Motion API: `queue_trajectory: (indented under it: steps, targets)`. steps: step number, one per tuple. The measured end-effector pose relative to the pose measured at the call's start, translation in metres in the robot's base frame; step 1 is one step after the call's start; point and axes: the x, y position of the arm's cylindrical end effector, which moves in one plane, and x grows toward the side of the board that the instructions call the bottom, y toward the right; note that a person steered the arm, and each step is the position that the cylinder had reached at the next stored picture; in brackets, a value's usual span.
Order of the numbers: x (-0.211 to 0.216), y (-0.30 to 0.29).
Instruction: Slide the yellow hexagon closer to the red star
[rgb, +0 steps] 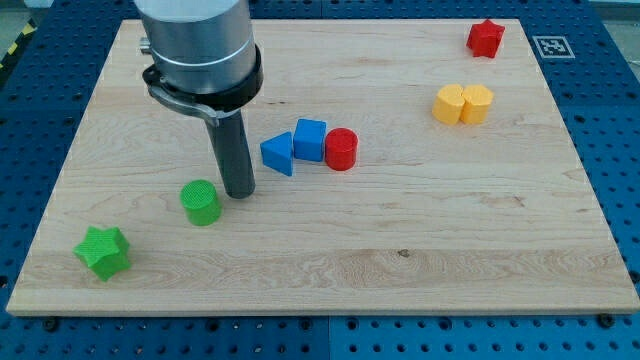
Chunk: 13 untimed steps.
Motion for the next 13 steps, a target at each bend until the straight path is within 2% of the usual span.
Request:
queue_trajectory:
  steps: [2, 3, 5, 7, 8, 10, 13]
  targets:
    - [0.007, 0.001]
    - [0.007, 0.035]
    - [0.007, 0.177]
    - [-0.048, 0.283]
    - [-0.061, 0.316]
    - [-0.107, 0.306]
    - [-0.105, 0.281]
